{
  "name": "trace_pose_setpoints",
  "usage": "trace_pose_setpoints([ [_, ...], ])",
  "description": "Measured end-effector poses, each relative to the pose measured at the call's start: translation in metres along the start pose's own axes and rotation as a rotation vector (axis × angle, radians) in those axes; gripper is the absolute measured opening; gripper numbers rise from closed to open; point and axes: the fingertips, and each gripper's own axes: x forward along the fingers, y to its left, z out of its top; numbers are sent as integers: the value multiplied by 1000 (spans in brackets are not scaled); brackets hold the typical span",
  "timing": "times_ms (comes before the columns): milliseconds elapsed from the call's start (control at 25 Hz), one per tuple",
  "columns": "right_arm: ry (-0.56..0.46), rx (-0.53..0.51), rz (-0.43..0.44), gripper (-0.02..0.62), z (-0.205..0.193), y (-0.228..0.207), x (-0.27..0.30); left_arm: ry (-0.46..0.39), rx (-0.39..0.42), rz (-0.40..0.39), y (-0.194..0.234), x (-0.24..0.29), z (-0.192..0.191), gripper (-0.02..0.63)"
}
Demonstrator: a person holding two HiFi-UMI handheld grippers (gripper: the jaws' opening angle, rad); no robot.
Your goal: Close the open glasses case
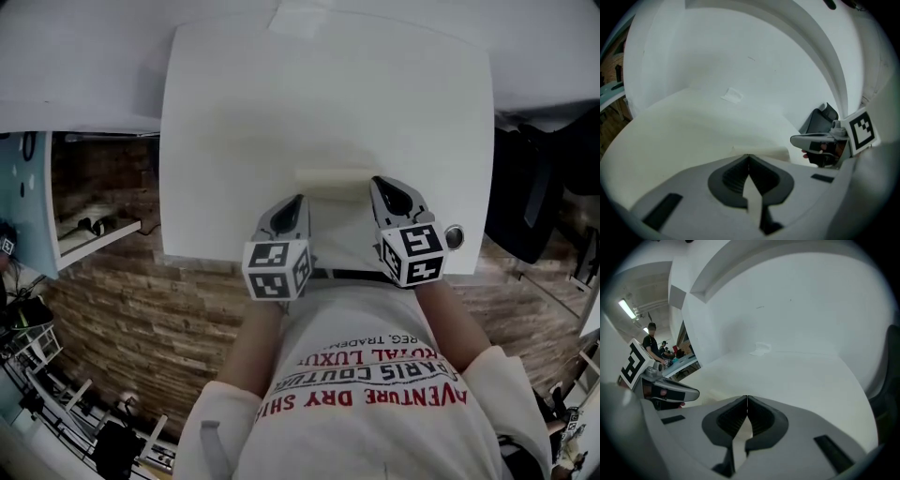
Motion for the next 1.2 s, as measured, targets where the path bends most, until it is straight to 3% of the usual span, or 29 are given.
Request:
trace_pose_setpoints([
  [200, -126, 6, -13, 12, 48, 6, -24, -121, 53, -37, -16, -24, 56, 5],
  [560, -364, 11, -68, 12, 121, 10, -82, -346, 223, -88, -49, -76, 154, 5],
  [1200, -390, -37, -97, 12, 132, 14, -91, -404, 299, -126, -71, -87, 172, 5],
])
